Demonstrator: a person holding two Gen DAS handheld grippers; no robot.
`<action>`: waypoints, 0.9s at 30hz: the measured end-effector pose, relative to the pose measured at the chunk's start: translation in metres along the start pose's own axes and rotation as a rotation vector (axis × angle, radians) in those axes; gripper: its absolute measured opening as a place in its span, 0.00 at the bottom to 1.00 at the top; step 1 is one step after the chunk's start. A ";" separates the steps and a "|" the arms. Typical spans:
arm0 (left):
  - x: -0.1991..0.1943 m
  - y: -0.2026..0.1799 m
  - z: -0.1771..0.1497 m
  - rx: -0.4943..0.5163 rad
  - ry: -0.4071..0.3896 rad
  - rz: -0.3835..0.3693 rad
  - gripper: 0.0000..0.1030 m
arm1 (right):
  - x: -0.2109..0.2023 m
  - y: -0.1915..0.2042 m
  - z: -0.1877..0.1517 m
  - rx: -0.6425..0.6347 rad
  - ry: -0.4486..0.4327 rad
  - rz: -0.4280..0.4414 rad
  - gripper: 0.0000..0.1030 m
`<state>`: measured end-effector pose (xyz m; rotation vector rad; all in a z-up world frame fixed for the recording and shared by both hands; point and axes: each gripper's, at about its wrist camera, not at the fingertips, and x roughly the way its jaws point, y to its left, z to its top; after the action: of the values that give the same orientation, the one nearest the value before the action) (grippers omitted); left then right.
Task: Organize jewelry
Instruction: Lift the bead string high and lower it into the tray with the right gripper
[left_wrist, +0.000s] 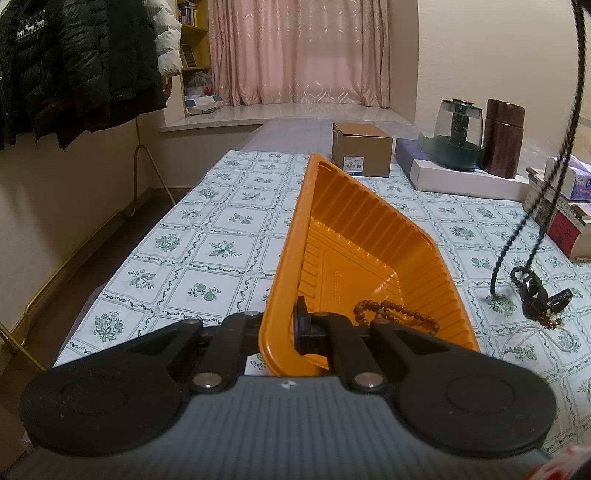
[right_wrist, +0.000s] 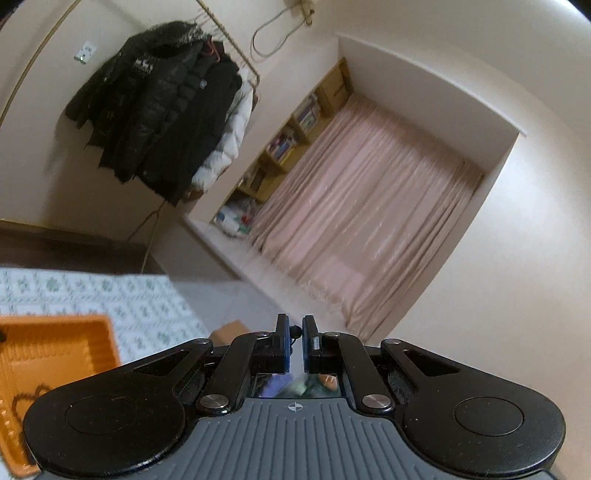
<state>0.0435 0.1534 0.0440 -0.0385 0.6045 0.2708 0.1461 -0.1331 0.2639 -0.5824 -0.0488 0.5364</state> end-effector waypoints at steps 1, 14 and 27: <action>0.000 0.000 0.000 0.000 0.000 0.000 0.05 | 0.002 -0.002 0.005 0.002 -0.009 -0.002 0.06; -0.002 0.001 0.001 -0.003 0.001 -0.003 0.05 | 0.010 0.006 0.071 -0.005 -0.150 0.053 0.06; 0.000 0.003 -0.001 -0.010 0.005 -0.006 0.05 | 0.049 0.064 0.073 0.010 -0.096 0.213 0.06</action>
<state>0.0424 0.1560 0.0438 -0.0503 0.6077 0.2676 0.1444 -0.0264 0.2853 -0.5554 -0.0756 0.7717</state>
